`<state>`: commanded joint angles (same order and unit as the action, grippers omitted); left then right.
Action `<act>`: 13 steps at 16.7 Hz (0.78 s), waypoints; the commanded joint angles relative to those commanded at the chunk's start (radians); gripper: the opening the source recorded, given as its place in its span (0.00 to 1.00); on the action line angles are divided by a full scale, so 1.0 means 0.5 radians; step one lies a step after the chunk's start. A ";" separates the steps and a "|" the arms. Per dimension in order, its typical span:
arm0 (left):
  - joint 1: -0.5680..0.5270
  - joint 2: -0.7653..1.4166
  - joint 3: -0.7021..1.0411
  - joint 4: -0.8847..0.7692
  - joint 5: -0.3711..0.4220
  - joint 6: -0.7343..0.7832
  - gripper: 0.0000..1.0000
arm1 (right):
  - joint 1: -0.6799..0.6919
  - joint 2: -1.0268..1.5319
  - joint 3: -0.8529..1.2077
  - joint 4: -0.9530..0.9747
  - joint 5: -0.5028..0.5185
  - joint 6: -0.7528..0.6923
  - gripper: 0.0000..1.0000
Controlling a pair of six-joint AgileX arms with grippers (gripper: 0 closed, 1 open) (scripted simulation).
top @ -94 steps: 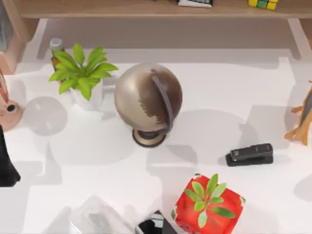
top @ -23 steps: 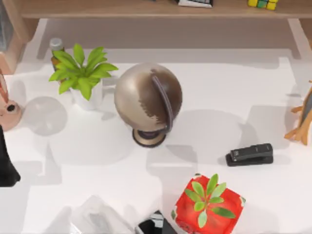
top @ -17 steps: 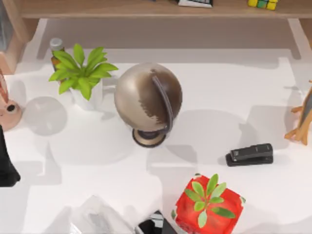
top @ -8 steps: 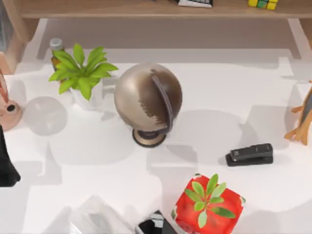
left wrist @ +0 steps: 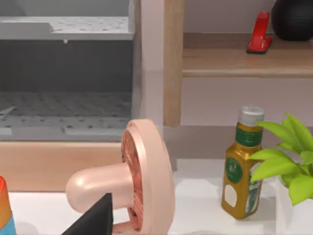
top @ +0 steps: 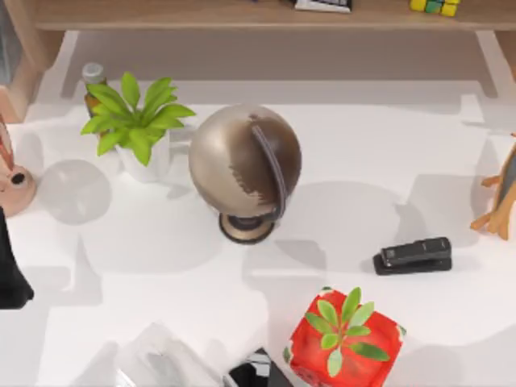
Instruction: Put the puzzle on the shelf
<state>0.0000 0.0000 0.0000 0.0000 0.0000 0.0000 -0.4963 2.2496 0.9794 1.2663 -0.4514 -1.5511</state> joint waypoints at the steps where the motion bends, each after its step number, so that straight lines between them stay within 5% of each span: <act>1: 0.000 0.000 0.000 0.000 0.000 0.000 1.00 | 0.005 0.012 0.022 -0.011 0.004 -0.002 0.00; 13: 0.000 0.000 0.000 0.000 0.000 0.000 1.00 | 0.079 0.161 0.355 -0.195 0.082 -0.002 0.00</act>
<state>0.0000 0.0000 0.0000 0.0000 0.0000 0.0000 -0.4565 2.3302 1.1567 1.1689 -0.4105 -1.5522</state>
